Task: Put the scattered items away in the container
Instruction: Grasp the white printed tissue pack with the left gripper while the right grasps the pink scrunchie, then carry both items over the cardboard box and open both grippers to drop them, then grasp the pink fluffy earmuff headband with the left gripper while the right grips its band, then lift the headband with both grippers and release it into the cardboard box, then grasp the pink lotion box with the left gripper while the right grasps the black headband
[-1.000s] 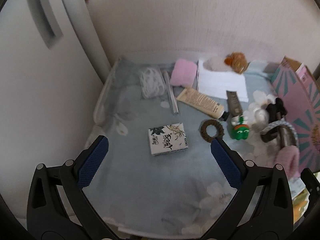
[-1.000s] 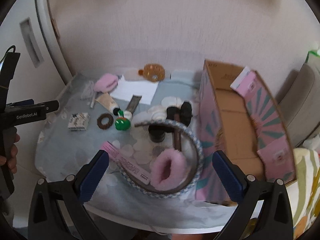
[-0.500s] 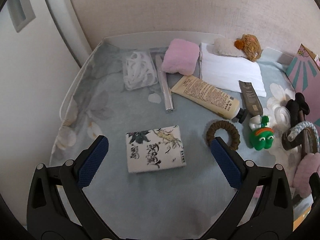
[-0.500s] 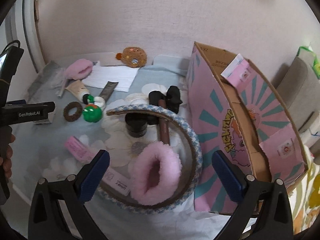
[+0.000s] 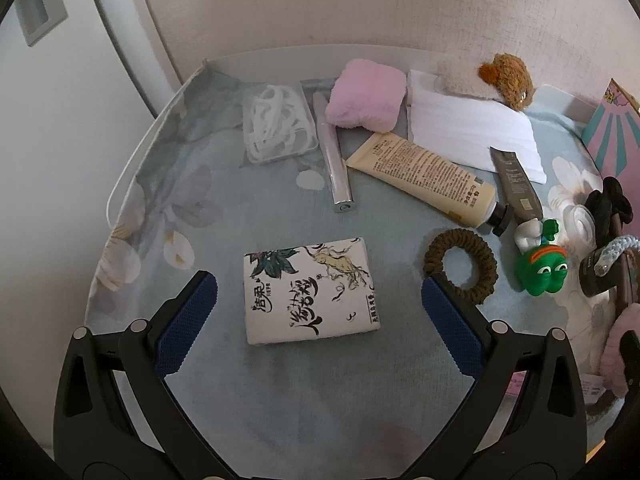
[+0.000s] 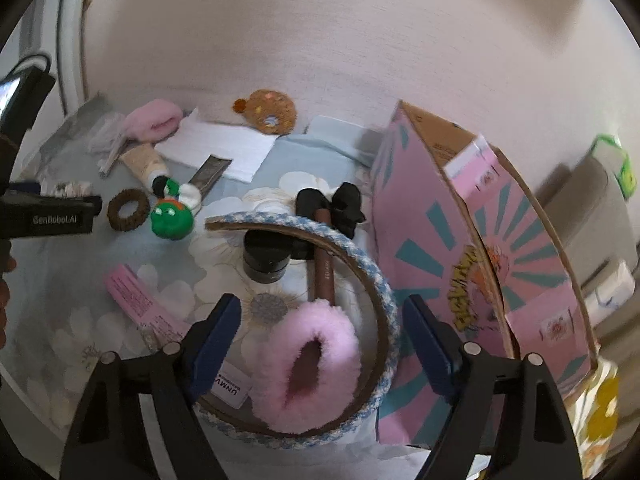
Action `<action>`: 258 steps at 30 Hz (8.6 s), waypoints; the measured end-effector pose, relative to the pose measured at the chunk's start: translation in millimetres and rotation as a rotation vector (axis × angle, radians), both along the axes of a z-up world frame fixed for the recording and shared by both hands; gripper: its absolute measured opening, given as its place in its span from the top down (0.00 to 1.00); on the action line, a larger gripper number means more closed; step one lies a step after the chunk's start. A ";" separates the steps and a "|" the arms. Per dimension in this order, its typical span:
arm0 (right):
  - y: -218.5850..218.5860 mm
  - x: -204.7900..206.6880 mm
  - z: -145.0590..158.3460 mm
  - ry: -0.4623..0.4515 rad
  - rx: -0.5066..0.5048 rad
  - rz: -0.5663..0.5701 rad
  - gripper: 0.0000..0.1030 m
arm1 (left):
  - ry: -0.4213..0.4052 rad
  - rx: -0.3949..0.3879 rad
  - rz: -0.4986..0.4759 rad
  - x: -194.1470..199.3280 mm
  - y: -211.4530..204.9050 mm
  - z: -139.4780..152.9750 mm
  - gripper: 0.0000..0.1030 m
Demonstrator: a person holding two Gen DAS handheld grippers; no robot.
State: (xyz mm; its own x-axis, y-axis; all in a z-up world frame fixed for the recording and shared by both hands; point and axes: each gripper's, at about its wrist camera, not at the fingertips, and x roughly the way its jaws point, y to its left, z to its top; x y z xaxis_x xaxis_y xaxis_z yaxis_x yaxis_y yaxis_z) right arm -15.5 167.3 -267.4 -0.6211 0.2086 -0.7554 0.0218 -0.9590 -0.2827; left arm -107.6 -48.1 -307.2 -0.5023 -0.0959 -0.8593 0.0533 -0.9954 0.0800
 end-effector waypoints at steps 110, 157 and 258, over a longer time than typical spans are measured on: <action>60.9 -16.1 73.5 -0.059 -0.081 0.524 0.51 | 0.032 0.076 -0.020 8.6 -32.0 131.0 0.04; -5.6 -63.5 -28.1 -0.375 0.417 0.875 0.90 | -0.033 0.067 -0.285 -109.3 34.3 0.7 0.60; 38.3 -8.8 52.7 -0.049 -0.269 0.239 0.30 | 0.050 0.107 -0.694 77.8 99.1 87.7 0.05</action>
State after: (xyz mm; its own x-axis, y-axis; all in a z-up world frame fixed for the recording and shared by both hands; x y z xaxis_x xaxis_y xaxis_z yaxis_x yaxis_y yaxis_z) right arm -24.3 205.6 -214.7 -0.5896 -0.1486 -0.7939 0.2619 -0.9650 -0.0138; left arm -29.8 51.0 -219.4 -0.4557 0.3447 -0.8207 -0.5959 -0.8030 -0.0063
